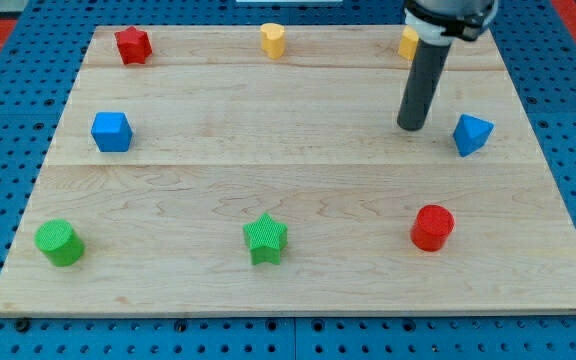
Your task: Push green star a bit down
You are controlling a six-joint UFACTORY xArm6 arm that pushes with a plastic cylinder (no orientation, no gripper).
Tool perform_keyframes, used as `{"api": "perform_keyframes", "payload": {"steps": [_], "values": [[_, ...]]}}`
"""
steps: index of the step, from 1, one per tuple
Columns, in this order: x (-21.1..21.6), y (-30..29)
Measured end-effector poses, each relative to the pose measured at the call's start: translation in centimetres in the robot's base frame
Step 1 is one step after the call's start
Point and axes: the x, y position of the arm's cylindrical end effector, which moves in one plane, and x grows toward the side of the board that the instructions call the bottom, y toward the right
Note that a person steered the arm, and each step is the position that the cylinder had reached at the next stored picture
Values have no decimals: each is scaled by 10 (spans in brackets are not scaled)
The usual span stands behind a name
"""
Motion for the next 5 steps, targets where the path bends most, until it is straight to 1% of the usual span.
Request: {"api": "perform_keyframes", "payload": {"steps": [1, 2, 3, 5], "values": [[-16, 1], [-57, 1], [-56, 9], [-37, 31]]}}
